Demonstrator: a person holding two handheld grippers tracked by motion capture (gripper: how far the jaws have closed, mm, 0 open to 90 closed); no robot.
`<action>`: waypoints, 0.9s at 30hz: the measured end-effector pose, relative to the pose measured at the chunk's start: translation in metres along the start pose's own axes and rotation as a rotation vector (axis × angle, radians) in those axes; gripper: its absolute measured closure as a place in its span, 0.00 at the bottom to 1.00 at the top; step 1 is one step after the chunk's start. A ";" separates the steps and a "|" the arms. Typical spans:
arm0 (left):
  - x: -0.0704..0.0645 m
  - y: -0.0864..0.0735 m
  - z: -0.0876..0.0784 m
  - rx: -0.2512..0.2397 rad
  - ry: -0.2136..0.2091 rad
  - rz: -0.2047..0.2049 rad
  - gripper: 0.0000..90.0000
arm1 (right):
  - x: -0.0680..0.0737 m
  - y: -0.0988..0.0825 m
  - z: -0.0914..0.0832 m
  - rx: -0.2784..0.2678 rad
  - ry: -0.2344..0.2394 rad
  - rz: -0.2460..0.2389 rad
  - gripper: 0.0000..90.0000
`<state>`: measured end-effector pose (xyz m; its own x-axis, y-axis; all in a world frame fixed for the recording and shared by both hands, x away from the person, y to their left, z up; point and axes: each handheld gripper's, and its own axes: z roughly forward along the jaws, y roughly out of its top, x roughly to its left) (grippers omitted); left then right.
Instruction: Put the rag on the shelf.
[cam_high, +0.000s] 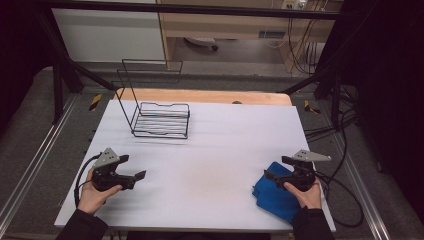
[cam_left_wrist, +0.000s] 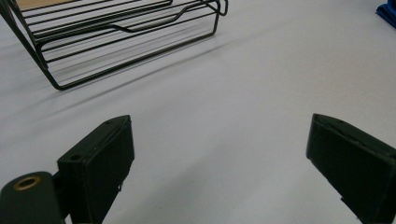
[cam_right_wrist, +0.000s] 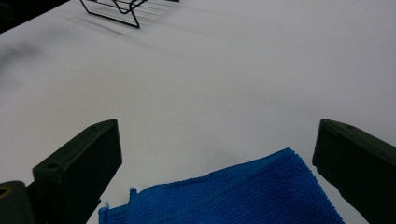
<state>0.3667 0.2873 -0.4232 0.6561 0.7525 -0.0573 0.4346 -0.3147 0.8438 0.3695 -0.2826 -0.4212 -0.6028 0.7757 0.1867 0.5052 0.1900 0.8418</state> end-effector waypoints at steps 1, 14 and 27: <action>0.000 0.000 0.000 0.001 0.001 0.001 0.09 | 0.000 0.000 0.000 0.000 0.001 0.002 0.02; 0.001 -0.005 -0.002 -0.003 0.010 -0.028 0.10 | 0.021 -0.001 0.006 0.083 -0.034 -0.035 0.10; 0.000 -0.005 -0.003 0.003 0.012 -0.022 0.11 | 0.051 -0.018 0.013 0.268 -0.035 -0.083 0.41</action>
<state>0.3625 0.2908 -0.4262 0.6387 0.7663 -0.0695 0.4509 -0.2996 0.8408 0.3371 -0.2388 -0.4336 -0.6296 0.7702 0.1017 0.6031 0.4020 0.6890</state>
